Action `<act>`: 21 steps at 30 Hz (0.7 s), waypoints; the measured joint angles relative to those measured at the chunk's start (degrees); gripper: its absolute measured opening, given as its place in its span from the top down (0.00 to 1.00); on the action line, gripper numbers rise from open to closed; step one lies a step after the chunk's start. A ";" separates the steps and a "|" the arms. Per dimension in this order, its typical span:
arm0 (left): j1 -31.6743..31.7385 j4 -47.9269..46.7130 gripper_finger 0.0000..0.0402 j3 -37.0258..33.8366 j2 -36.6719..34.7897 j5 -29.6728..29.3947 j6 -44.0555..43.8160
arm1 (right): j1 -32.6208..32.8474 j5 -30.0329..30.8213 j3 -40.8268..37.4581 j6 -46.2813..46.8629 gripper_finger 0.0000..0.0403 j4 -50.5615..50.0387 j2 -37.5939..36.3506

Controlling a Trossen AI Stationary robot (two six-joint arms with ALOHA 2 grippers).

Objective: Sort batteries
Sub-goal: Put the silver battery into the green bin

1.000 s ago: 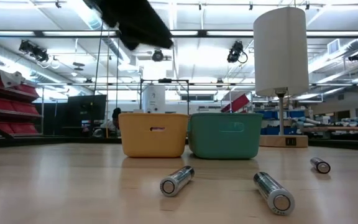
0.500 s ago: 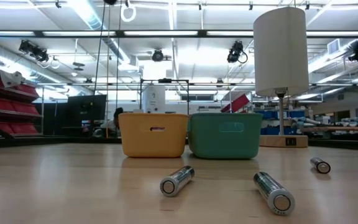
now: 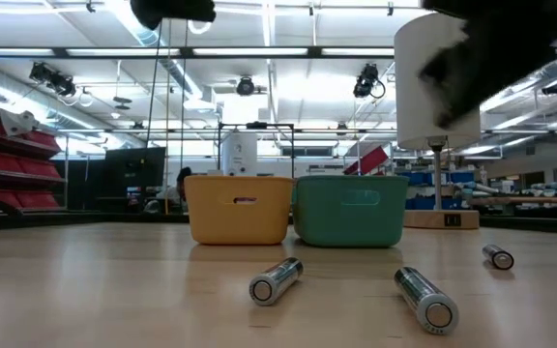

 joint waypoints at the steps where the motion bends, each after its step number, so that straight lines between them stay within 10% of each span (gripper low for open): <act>1: 0.01 1.50 0.70 -1.27 -0.04 -0.02 -0.74 | -1.38 0.00 0.00 -1.33 0.95 2.57 0.00; 21: 0.11 11.30 0.70 -11.20 1.48 -0.05 -3.63 | -15.08 -0.20 0.02 -4.23 0.77 17.53 10.64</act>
